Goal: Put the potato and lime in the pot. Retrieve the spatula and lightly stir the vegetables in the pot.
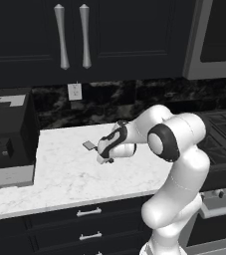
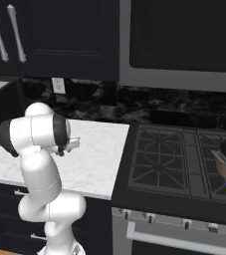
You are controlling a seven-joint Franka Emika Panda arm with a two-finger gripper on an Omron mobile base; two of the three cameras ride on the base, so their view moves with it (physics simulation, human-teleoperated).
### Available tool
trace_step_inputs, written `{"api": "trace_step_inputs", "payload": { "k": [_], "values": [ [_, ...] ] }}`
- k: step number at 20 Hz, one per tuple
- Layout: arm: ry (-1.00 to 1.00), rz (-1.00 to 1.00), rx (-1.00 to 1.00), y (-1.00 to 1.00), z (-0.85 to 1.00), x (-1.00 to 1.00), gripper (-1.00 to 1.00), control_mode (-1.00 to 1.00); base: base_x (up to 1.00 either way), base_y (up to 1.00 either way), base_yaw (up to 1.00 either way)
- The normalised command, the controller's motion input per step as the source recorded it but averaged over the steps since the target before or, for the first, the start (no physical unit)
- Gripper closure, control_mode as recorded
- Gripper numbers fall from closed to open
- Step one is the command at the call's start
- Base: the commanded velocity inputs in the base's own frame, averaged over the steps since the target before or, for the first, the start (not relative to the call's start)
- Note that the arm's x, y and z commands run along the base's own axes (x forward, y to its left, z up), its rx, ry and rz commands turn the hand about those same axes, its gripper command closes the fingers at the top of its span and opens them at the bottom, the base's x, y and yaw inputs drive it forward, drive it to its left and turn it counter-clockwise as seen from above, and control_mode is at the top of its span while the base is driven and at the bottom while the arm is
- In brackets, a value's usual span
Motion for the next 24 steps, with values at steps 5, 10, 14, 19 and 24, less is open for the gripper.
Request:
{"api": "trace_step_inputs", "payload": {
  "k": [5, 10, 14, 19, 24],
  "values": [
    [-0.07, 0.01, 0.03, 0.00, -0.11, -0.12, 1.00, -1.00, 0.00, 0.00, 0.00],
    [-0.28, 0.03, 0.01, -0.01, 0.57, -0.55, 1.00, -1.00, 0.00, 0.00, 0.00],
    [-0.29, 0.05, 0.09, -0.13, 1.00, -0.84, 1.00, -1.00, 0.00, 0.00, 0.00],
    [0.18, -0.02, 0.25, -0.02, 1.00, -0.56, 1.00, -1.00, 0.00, 0.00, 0.00],
    [0.51, -0.24, 0.43, 0.03, 1.00, -0.14, 1.00, -1.00, 0.00, 0.00, 0.00]
  ]
}}
